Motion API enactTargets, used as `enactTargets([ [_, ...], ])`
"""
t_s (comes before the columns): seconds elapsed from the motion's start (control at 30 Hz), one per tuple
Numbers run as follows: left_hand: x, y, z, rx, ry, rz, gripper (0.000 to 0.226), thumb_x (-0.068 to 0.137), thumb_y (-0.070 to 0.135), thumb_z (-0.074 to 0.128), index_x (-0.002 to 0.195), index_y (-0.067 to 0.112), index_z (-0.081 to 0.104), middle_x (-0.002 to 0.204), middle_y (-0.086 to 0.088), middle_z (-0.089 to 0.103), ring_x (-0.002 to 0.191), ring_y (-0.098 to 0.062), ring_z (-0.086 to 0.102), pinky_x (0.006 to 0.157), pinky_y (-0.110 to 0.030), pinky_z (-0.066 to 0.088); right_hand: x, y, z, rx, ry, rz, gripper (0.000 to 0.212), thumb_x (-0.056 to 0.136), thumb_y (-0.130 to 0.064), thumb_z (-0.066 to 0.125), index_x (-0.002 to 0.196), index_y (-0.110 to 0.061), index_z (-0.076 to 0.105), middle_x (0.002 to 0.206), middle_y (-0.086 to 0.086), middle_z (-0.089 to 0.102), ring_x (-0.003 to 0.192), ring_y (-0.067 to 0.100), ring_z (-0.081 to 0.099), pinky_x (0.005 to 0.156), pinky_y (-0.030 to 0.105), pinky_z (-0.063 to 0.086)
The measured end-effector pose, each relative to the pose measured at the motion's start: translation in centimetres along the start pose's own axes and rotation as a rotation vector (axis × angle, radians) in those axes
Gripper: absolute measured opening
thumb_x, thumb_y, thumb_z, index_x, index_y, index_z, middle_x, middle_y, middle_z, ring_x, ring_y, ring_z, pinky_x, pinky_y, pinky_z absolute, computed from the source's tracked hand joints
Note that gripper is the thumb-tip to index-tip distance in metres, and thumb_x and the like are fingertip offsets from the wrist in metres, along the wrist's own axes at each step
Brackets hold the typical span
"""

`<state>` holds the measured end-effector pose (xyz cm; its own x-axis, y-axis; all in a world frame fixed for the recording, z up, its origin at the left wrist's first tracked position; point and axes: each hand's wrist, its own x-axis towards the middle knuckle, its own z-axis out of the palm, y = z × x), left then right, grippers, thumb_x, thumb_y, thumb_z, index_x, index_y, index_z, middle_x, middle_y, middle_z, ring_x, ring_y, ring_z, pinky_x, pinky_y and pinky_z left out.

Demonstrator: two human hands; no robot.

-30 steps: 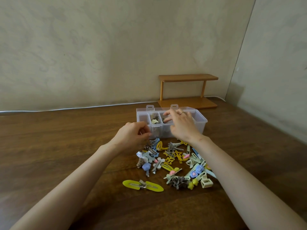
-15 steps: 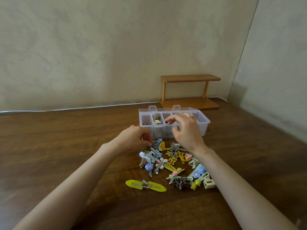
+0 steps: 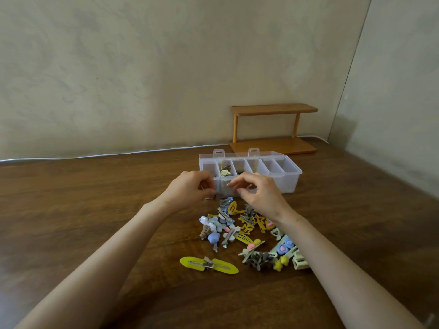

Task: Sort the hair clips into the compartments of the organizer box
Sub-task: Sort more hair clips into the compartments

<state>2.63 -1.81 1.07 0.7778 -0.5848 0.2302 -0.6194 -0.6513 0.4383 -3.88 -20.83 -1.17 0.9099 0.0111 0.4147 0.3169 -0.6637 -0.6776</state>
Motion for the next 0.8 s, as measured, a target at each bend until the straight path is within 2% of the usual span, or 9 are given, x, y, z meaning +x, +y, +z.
enactTargets([
  [0.07,-0.1,0.6,-0.3,-0.111,0.039,0.012,0.003,0.085,0.018,0.063,0.086,0.019,0.061,0.085,0.001,0.065,0.077,-0.011,0.061,0.070,-0.023,0.051,0.0,-0.2,-0.1,0.085,-0.065,0.045,0.017,0.089,-0.012,0.062,0.102,-0.020,0.069,0.095,-0.004,0.068,0.088,0.004,0.059,0.074,0.018,0.048],
  [0.13,-0.3,1.2,-0.4,-0.210,0.059,0.022,0.002,0.086,0.017,0.063,0.085,0.019,0.062,0.080,0.002,0.065,0.071,-0.008,0.060,0.064,-0.015,0.046,0.1,-0.3,-0.1,0.181,-0.120,0.097,0.017,0.089,-0.019,0.063,0.105,-0.021,0.069,0.098,-0.005,0.069,0.089,0.004,0.061,0.074,0.021,0.051],
  [0.23,-0.5,1.6,-0.2,-0.332,0.090,0.031,0.001,0.085,0.017,0.063,0.084,0.018,0.063,0.078,0.000,0.067,0.070,-0.010,0.062,0.065,-0.020,0.049,0.2,-0.3,-0.1,0.296,-0.127,0.121,0.018,0.088,-0.023,0.064,0.104,-0.018,0.071,0.097,-0.003,0.071,0.094,0.009,0.064,0.084,0.026,0.051],
  [0.4,-0.5,1.8,0.1,-0.424,0.086,0.039,0.007,0.084,0.018,0.063,0.089,0.013,0.065,0.085,-0.003,0.068,0.076,-0.013,0.064,0.071,-0.025,0.053,0.2,-0.3,-0.5,0.411,-0.084,0.153,0.013,0.084,-0.017,0.068,0.094,-0.009,0.071,0.092,0.009,0.070,0.091,0.021,0.067,0.084,0.031,0.053],
  [0.5,-0.5,1.6,0.1,-0.407,0.108,0.040,0.003,0.086,0.017,0.061,0.088,0.015,0.063,0.082,0.004,0.068,0.073,-0.004,0.063,0.069,-0.018,0.053,0.4,-0.2,-1.0,0.302,0.025,0.141,0.008,0.086,-0.019,0.067,0.091,-0.013,0.069,0.087,0.002,0.068,0.084,0.012,0.063,0.073,0.018,0.049],
  [0.6,-0.5,1.5,0.0,-0.405,0.112,0.038,0.002,0.087,0.017,0.060,0.086,0.016,0.062,0.081,0.006,0.068,0.070,0.000,0.063,0.066,-0.012,0.051,1.1,0.3,-1.9,0.128,0.227,0.145,0.009,0.085,-0.023,0.067,0.091,-0.016,0.068,0.084,-0.005,0.064,0.076,0.002,0.055,0.063,0.010,0.042],
  [0.7,-0.5,1.5,0.0,-0.386,0.103,0.045,0.003,0.087,0.018,0.059,0.086,0.017,0.061,0.081,0.007,0.068,0.071,0.001,0.063,0.066,-0.012,0.051,2.5,1.3,-2.5,-0.103,0.362,0.127,0.011,0.084,-0.024,0.068,0.091,-0.015,0.070,0.091,-0.003,0.063,0.077,0.002,0.050,0.061,0.012,0.034],
  [0.8,-0.5,1.6,0.1,-0.378,0.103,0.043,0.004,0.087,0.019,0.059,0.087,0.016,0.062,0.082,0.007,0.068,0.072,0.000,0.063,0.068,-0.015,0.053,4.6,1.8,-2.4,-0.254,0.365,0.119,0.012,0.085,-0.026,0.067,0.091,-0.017,0.071,0.098,0.000,0.062,0.095,0.014,0.050,0.068,0.020,0.036],
])
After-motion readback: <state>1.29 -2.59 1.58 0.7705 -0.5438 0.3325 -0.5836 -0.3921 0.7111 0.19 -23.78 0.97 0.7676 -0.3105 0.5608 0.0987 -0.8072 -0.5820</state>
